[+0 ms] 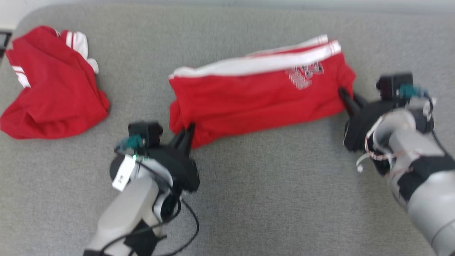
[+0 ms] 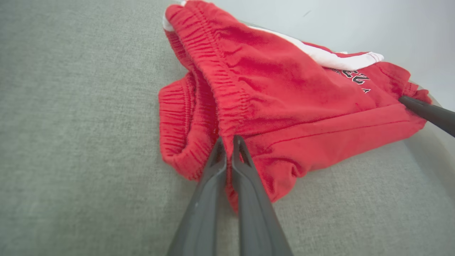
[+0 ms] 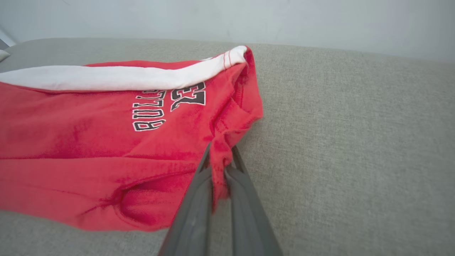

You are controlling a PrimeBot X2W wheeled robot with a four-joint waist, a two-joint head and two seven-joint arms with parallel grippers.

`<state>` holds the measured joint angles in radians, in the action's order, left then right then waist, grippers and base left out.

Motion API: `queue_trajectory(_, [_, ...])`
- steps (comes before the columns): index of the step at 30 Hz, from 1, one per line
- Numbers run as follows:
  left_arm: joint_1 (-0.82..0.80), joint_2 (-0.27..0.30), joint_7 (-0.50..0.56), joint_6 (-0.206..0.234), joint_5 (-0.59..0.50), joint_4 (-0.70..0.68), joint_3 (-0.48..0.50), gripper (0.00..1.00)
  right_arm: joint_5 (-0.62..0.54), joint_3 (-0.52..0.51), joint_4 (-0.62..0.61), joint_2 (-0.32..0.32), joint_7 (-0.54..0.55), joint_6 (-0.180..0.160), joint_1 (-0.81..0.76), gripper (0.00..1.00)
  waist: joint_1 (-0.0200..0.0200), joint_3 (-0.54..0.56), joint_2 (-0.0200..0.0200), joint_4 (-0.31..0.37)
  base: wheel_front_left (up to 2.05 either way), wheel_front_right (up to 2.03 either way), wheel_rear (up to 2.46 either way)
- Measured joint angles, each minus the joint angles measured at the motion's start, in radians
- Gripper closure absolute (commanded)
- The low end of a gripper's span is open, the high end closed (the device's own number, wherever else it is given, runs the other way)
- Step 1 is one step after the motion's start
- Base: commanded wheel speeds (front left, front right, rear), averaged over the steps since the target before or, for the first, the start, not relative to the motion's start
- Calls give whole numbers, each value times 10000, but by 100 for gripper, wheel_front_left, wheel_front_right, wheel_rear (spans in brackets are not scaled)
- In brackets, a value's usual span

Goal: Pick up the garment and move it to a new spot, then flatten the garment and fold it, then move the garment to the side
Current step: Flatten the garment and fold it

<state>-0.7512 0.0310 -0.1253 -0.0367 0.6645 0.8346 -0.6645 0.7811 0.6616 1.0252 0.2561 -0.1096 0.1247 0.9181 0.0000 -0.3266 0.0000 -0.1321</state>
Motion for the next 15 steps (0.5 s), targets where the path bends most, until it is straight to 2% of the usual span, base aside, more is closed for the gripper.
queue_trajectory(15, [2629, 150, -449, -343, 336, -86, -295, 100, 1126, 119, -918, 174, -947, 2, -3313, 100, -2, 1934, -1, 374, 0, 0, 0])
